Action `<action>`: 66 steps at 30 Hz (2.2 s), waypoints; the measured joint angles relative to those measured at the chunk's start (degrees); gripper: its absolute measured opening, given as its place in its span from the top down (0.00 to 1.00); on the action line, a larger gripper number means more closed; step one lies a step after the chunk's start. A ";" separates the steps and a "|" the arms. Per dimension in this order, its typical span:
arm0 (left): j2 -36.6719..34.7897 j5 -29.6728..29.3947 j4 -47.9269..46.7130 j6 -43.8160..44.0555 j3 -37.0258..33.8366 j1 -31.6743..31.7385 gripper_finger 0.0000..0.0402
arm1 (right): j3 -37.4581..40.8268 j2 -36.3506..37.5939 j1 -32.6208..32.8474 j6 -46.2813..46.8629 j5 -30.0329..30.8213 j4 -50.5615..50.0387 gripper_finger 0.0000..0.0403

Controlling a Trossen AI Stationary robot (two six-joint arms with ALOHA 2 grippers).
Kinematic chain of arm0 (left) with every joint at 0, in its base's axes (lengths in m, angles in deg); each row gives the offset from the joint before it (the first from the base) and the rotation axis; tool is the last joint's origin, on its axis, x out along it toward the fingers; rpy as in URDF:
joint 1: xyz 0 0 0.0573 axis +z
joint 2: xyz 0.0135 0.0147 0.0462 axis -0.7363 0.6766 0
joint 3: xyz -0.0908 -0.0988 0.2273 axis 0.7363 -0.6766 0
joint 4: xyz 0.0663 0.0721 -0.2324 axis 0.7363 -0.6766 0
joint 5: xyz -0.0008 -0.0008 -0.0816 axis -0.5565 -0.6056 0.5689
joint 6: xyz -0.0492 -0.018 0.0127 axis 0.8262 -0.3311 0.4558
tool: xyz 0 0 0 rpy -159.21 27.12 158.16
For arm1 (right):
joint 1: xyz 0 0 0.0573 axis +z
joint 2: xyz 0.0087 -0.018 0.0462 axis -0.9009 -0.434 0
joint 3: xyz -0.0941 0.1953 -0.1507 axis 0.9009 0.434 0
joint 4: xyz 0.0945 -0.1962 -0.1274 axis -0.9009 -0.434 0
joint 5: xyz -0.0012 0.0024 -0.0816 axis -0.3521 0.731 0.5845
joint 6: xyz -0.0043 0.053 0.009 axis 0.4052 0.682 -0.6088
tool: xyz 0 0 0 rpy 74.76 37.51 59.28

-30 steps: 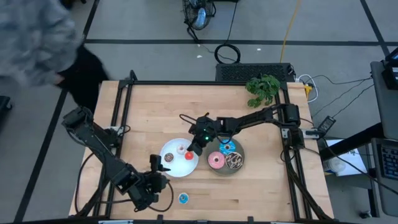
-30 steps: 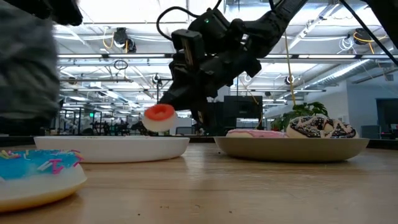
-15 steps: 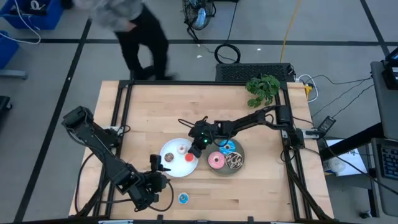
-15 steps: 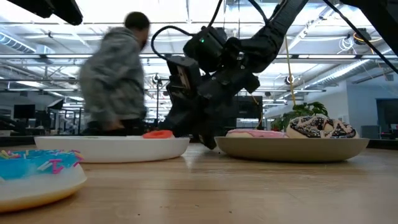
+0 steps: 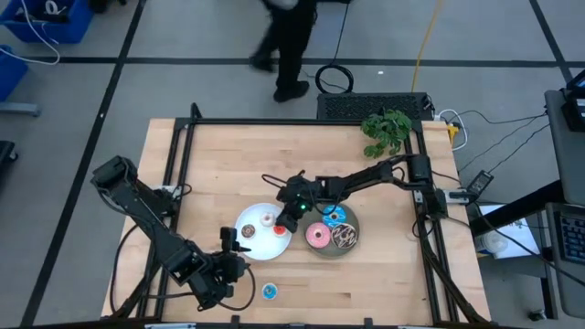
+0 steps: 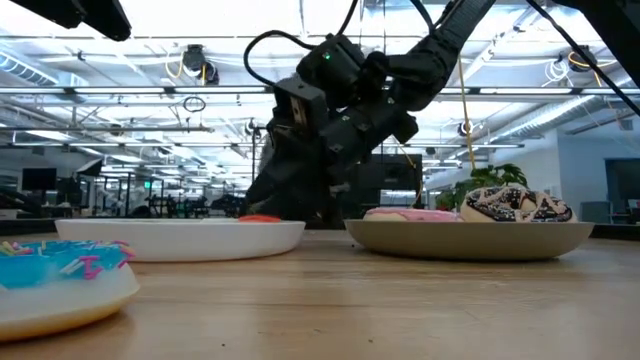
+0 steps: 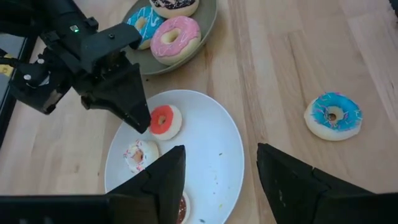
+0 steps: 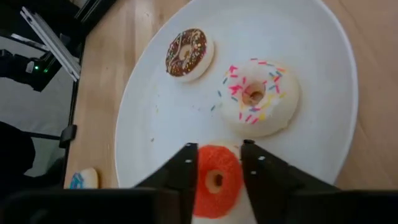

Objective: Pick & Place donuts
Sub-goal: Put the small red donut on the white plate, then put the small blue donut on the white plate

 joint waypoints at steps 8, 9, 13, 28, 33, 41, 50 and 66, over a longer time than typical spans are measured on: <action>0.00 0.00 0.05 0.03 0.00 0.00 0.50 | 0.07 3.66 -0.77 -4.13 0.12 -0.02 0.44; 0.00 -0.01 0.07 -0.18 0.00 0.01 0.50 | 0.07 4.79 -0.82 -5.19 0.13 -0.65 0.43; 0.00 -1.74 0.07 -1.07 0.00 0.64 0.50 | 0.07 11.43 -0.90 -14.09 0.24 -5.49 0.41; -2.36 -2.51 5.68 -7.19 0.00 6.46 0.84 | 19.50 45.12 9.64 -45.35 15.01 -8.51 0.97; -5.08 2.82 10.37 -12.31 0.00 7.23 0.98 | 34.33 55.72 9.70 -40.42 14.98 5.63 0.99; -7.76 3.01 11.32 -12.59 0.04 8.31 0.99 | 49.46 65.50 9.75 -39.51 16.55 18.31 1.00; -7.72 1.44 8.24 -9.57 0.04 11.10 0.97 | 62.72 73.29 6.72 -40.39 14.97 34.99 1.00; -7.63 11.83 7.42 -1.68 0.02 14.44 0.97 | 63.47 76.98 4.98 -39.26 14.86 29.83 1.00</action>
